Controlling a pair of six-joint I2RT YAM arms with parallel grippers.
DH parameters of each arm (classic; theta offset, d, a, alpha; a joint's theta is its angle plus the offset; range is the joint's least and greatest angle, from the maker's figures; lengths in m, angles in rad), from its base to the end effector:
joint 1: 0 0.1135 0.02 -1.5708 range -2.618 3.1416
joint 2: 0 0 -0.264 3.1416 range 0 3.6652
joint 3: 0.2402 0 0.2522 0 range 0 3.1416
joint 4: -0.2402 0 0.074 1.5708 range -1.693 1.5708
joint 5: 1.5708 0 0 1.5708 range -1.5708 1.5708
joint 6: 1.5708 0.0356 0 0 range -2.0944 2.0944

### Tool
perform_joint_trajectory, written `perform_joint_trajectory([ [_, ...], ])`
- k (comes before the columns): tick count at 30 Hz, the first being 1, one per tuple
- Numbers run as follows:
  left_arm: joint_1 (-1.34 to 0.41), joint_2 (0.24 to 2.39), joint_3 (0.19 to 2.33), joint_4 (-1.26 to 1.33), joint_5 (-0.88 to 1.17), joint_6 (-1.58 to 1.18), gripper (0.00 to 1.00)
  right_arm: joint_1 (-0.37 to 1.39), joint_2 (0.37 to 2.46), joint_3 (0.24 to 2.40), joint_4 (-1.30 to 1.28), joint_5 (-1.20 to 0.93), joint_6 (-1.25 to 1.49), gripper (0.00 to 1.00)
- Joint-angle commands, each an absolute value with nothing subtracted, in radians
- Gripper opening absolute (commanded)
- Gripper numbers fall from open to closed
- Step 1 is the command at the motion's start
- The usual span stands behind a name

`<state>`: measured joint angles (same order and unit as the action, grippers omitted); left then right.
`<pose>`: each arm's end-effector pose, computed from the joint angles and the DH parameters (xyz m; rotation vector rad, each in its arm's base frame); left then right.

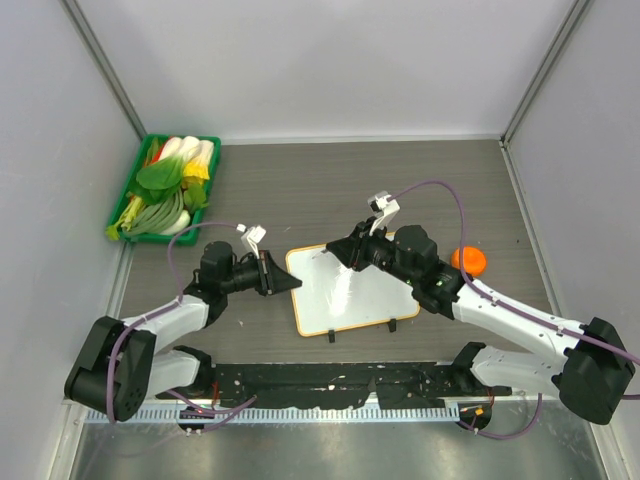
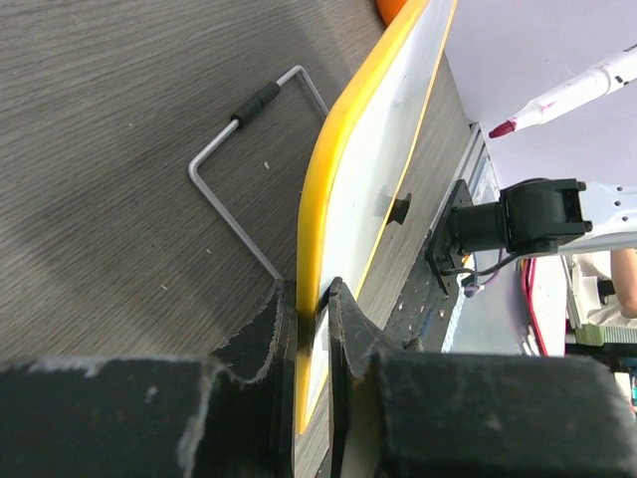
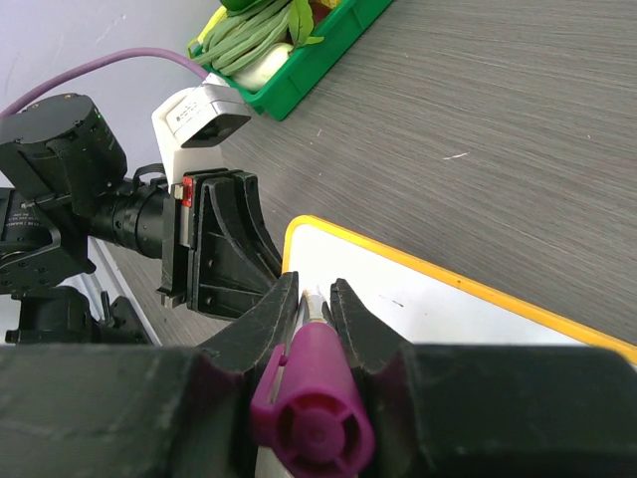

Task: Write a sentence on the whiteboard
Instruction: Write on the whiteboard at the whiteboard stand.

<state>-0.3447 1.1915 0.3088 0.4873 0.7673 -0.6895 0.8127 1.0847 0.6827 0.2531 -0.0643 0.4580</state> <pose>0.1950 -0.0963 0.1692 0.1920 2.1201 -1.3984 0.1729 0.1859 0.2900 -0.3714 1.7857 0.9790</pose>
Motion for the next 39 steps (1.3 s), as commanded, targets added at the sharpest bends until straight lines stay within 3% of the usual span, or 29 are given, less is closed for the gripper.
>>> perform_joint_trajectory([
  [1,-0.345,1.186,0.328,0.374,0.661,-0.594,0.00,0.822,1.080,0.700,0.287,-0.049,0.439,0.01],
  [24,-0.345,1.204,0.325,0.390,0.661,-0.592,0.00,0.825,1.115,0.715,0.342,-0.087,0.459,0.01],
  [39,-0.345,1.229,0.327,0.408,0.672,-0.595,0.00,0.914,1.178,0.744,0.347,0.032,0.370,0.01],
])
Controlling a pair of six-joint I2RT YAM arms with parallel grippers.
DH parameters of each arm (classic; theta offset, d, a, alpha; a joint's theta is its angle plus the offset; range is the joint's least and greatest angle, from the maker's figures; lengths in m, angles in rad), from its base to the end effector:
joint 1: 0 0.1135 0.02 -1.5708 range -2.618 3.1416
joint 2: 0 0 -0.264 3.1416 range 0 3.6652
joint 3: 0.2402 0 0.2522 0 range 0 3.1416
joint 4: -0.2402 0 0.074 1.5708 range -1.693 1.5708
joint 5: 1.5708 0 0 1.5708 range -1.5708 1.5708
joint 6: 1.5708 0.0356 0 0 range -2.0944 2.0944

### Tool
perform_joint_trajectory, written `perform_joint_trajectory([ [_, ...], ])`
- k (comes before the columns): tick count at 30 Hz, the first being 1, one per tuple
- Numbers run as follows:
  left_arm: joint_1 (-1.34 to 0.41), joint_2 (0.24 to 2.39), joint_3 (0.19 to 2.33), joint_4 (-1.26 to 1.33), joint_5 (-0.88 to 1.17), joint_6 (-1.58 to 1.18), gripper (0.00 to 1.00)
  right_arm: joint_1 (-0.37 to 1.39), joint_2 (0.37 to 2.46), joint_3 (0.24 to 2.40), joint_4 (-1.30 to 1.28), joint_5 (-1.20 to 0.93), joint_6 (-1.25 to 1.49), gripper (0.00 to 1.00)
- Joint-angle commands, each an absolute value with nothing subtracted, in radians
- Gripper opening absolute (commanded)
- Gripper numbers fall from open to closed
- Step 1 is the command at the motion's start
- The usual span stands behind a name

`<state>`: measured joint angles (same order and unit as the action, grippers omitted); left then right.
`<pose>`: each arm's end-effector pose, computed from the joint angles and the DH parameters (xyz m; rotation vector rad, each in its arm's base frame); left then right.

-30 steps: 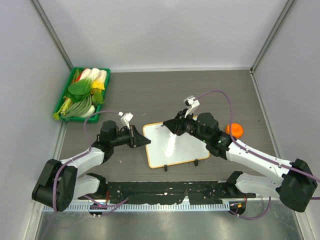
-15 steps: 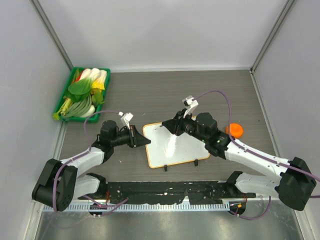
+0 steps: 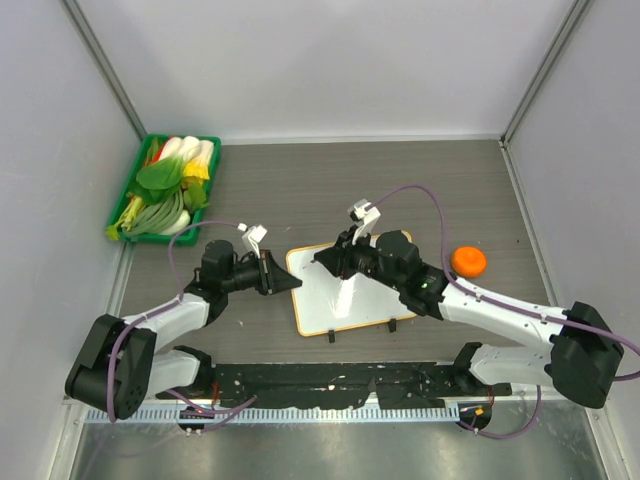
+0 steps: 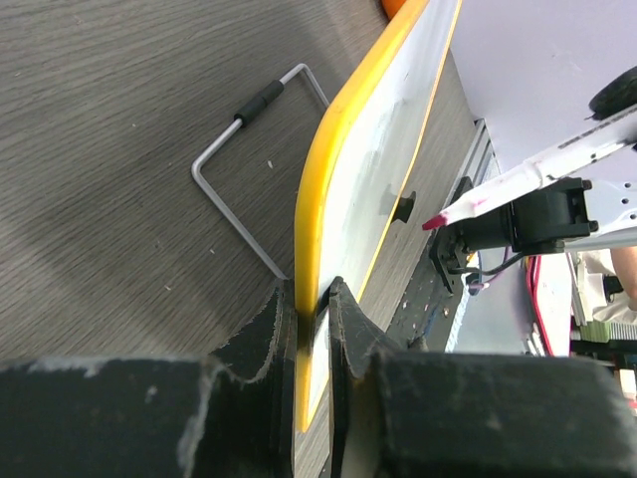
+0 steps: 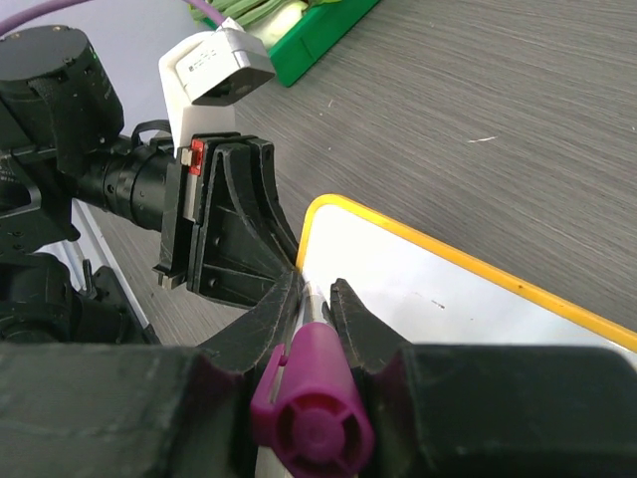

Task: Write a sentence on the whiteboard
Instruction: Write on the whiteboard at the whiteboard stand.

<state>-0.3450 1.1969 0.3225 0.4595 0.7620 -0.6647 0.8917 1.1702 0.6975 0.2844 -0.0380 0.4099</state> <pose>0.1969 -0.0969 0.1696 0.2046 2.1306 -1.3794 0.1686 0.2110 0.2780 -0.4732 1.8035 0.9627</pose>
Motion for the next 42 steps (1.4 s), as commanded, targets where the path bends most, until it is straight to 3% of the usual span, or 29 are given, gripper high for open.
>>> perform_joint_trajectory([
  [1,-0.345,1.230,0.327,0.410,0.673,-0.598,0.00,0.917,1.183,0.744,0.350,0.032,0.368,0.01],
  [42,-0.345,1.229,0.324,0.416,0.676,-0.597,0.00,0.928,1.147,0.733,0.351,0.143,0.377,0.01],
])
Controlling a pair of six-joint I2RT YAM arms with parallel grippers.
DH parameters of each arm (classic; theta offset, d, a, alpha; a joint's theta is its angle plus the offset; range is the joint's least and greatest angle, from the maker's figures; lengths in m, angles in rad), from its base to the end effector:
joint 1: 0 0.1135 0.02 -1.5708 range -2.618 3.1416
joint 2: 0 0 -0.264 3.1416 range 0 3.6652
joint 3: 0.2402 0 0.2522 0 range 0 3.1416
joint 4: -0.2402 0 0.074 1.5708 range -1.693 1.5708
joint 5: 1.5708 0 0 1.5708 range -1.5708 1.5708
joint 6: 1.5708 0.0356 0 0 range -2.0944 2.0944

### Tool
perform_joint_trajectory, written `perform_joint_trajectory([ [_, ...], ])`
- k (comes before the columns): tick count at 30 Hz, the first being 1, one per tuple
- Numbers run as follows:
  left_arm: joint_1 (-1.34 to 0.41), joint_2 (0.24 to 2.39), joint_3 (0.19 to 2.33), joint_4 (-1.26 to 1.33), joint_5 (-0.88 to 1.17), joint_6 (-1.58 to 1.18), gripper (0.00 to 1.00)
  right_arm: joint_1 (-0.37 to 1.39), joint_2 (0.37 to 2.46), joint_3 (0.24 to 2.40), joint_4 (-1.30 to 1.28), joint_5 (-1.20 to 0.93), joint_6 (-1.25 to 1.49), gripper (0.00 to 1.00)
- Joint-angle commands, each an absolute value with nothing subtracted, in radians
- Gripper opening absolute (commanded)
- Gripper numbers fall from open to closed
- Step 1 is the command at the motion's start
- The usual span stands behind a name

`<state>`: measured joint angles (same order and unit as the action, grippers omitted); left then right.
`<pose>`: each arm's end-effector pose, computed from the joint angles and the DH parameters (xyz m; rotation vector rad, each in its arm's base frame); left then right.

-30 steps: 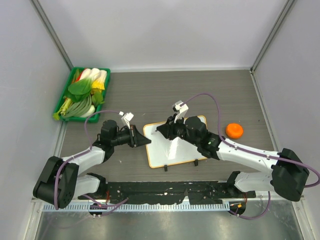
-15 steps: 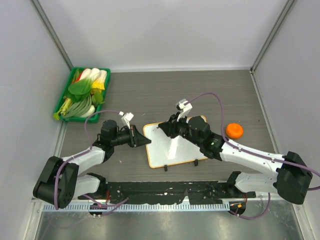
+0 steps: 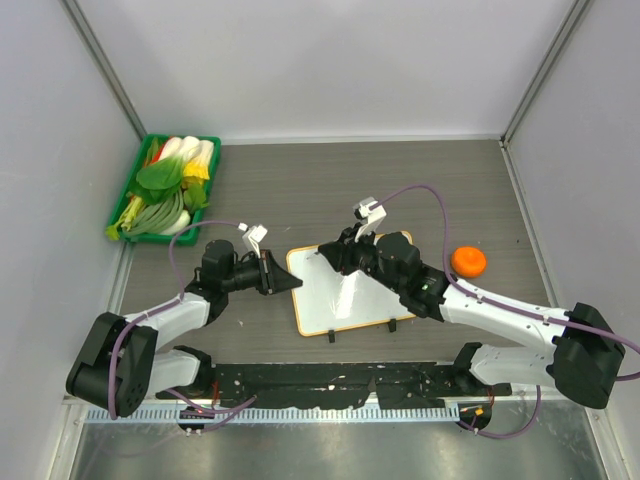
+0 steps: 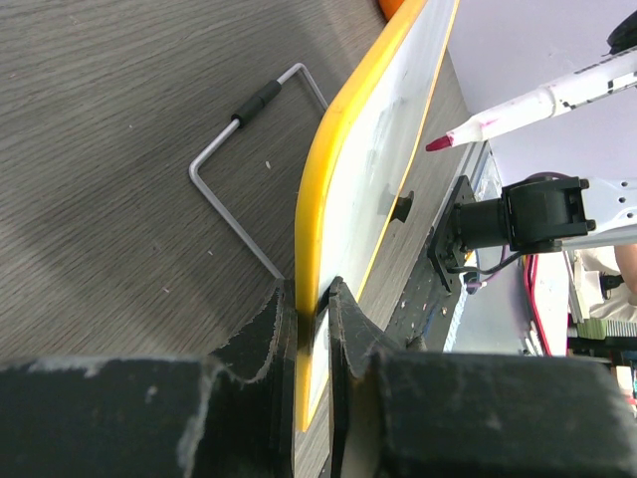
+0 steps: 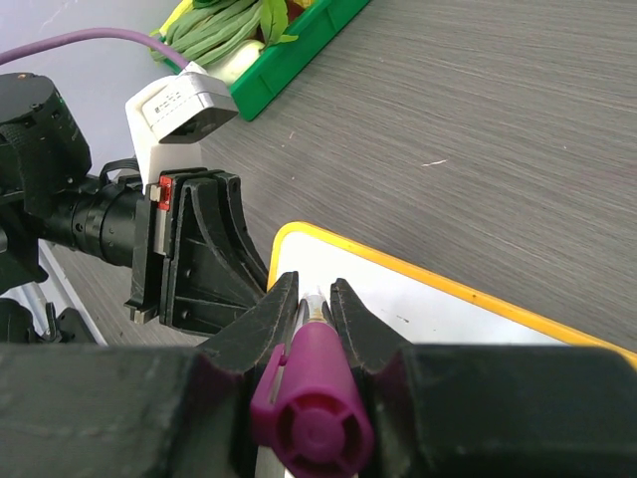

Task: Write a sentence on the whiteboard
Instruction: Write on the whiteboard at the whiteboard stand.

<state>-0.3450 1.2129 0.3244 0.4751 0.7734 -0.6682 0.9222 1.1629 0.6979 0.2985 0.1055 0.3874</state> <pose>0.1983 -0.0977 0.1685 0.2103 2.1304 -1.3924 0.1655 0.2121 0.2815 -0.4014 1.7722 0.8592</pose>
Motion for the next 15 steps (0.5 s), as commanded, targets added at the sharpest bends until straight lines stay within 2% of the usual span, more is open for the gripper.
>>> perform_joint_trajectory([
  [1,-0.345,1.229,0.325,0.416,0.676,-0.597,0.00,0.930,1.147,0.733,0.357,0.146,0.376,0.01],
  [15,-0.345,1.241,0.325,0.422,0.681,-0.601,0.00,0.948,1.152,0.727,0.380,0.207,0.328,0.01],
])
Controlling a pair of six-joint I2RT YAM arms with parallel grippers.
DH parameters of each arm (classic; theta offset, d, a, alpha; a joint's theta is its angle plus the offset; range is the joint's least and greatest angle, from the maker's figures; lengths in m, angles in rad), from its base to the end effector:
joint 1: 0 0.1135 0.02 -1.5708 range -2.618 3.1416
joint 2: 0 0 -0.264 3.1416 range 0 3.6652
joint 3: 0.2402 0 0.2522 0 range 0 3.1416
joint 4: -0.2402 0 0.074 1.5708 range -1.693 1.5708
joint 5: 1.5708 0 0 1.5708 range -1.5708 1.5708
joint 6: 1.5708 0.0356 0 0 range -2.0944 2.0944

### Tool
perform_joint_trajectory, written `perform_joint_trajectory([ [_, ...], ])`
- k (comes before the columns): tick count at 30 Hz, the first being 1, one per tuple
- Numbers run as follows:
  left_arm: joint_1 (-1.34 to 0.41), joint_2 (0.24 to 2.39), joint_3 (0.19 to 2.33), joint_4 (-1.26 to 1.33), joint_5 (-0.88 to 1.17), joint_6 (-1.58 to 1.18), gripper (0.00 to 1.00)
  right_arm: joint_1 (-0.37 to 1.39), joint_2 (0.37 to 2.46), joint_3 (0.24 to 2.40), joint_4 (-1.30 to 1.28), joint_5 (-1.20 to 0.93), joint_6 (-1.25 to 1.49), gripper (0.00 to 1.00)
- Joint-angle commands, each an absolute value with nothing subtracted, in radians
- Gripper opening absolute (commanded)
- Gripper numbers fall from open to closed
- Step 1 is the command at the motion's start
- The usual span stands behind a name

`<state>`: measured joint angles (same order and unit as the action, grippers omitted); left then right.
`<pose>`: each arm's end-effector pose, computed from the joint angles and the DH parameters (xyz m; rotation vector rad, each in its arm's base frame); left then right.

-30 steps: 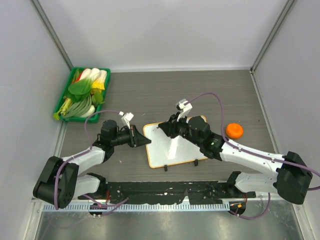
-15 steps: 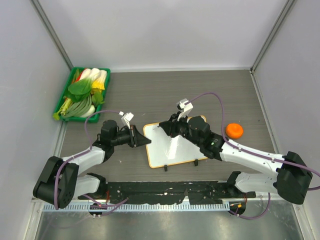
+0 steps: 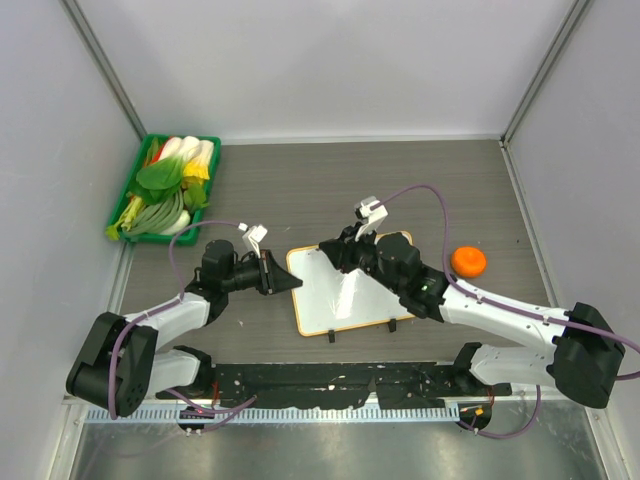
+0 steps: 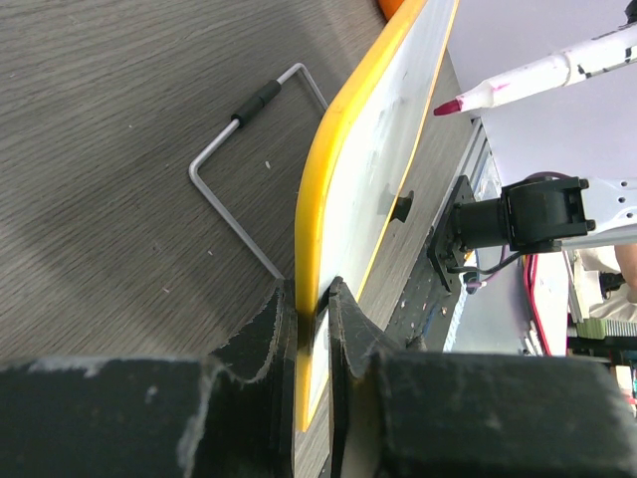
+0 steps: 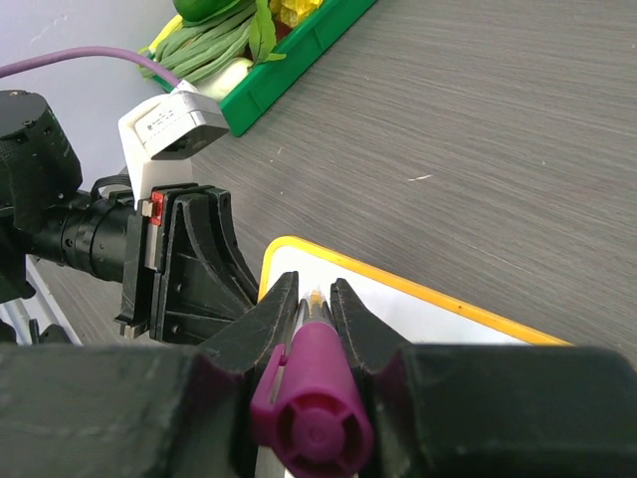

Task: Write a sentence on the whiteboard
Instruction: Write on the whiteboard at the whiteboard stand.

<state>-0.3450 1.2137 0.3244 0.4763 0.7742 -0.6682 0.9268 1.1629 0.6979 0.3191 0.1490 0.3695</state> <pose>0.1984 -0.0977 0.1685 0.2111 2.1299 -1.3931 0.1658 0.2121 0.2837 -0.3800 1.7464 0.8240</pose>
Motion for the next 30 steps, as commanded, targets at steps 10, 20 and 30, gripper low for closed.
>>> perform_joint_trajectory([
  [10,-0.345,1.249,0.327,0.423,0.689,-0.604,0.00,0.982,1.206,0.736,0.410,0.247,0.308,0.01],
  [20,-0.347,1.252,0.328,0.426,0.690,-0.603,0.00,0.986,1.203,0.713,0.410,0.285,0.311,0.01],
  [30,-0.345,1.259,0.328,0.431,0.693,-0.603,0.00,0.988,1.212,0.690,0.396,0.308,0.313,0.01],
])
